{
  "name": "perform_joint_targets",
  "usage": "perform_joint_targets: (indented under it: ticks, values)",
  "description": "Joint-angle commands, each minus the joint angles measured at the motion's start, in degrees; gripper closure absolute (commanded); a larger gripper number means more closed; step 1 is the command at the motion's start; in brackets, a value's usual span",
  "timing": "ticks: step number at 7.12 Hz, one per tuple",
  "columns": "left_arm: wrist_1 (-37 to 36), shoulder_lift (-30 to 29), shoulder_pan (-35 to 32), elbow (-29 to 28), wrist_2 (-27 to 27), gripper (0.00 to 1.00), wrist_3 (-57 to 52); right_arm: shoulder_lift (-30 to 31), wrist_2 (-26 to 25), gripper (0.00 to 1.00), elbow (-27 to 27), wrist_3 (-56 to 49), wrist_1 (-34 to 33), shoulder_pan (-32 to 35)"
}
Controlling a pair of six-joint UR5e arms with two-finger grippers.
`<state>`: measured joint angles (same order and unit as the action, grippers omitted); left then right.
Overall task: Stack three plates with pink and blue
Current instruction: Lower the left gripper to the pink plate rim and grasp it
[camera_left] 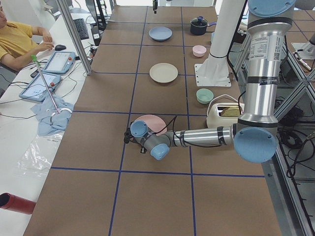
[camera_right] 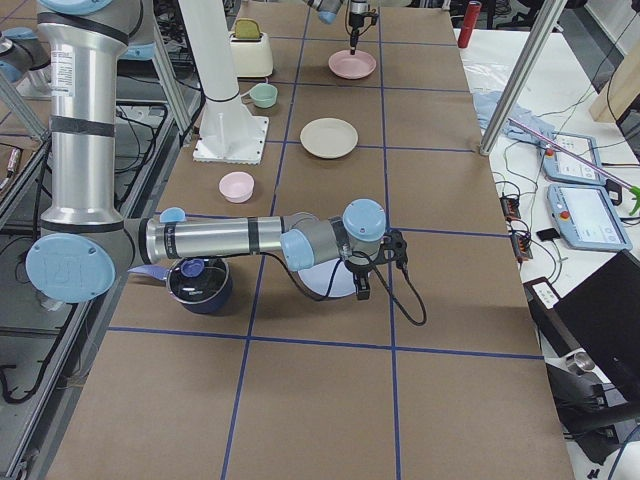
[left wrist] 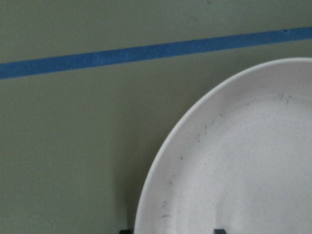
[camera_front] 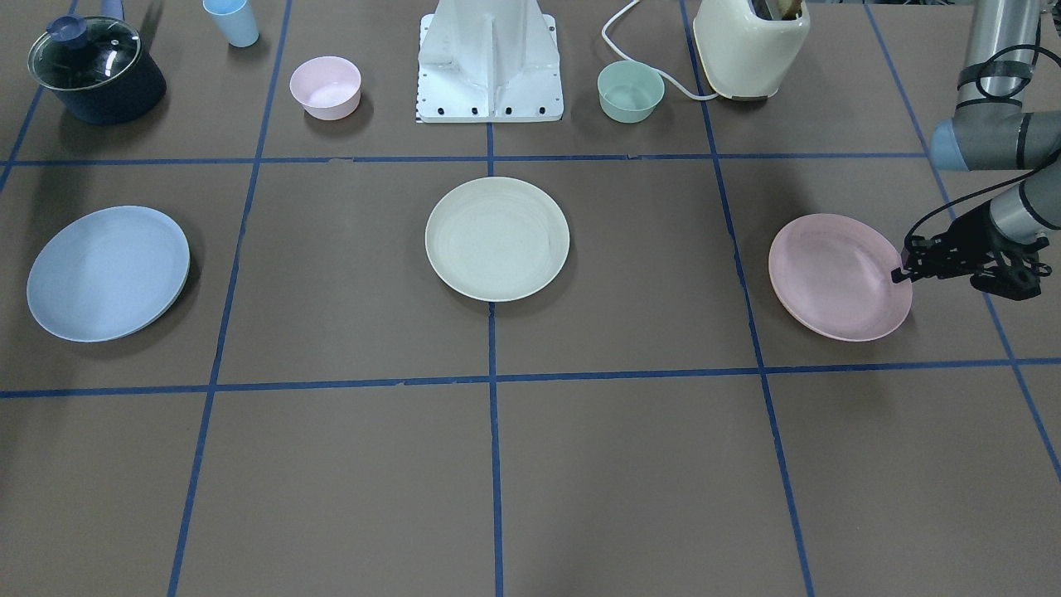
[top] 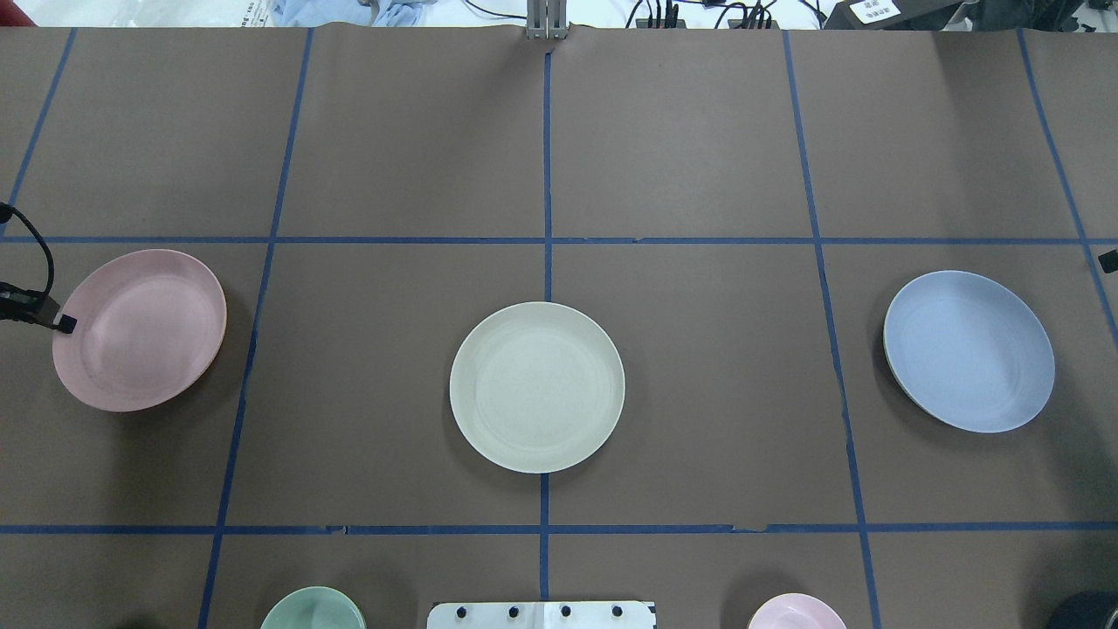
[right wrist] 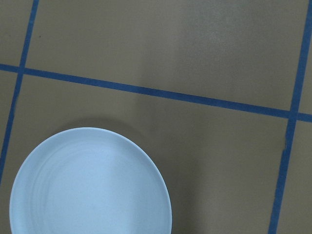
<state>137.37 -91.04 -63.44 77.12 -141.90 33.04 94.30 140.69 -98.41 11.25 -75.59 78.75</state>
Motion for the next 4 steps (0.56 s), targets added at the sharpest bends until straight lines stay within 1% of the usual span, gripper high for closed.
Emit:
perform_joint_targets:
  ticks: [1,2,3,4]
  values:
    - [-0.08,-0.88,-1.06,3.19,-1.62,1.00,3.93,0.01,0.11,0.00,-0.02,0.00,0.00,0.00]
    - [-0.26,-2.98,-1.07,6.52,-1.97,1.00,9.44,0.01,0.20,0.00,-0.02,0.00,0.00,0.00]
    - [0.00,-6.13,-0.37,8.73,-2.24,1.00,18.64,-0.17,0.20,0.00,-0.02,0.00,0.09,0.00]
    - [0.01,-8.43,3.81,12.23,-2.15,1.00,26.99,-0.34,0.20,0.00,-0.02,0.09,0.09,0.00]
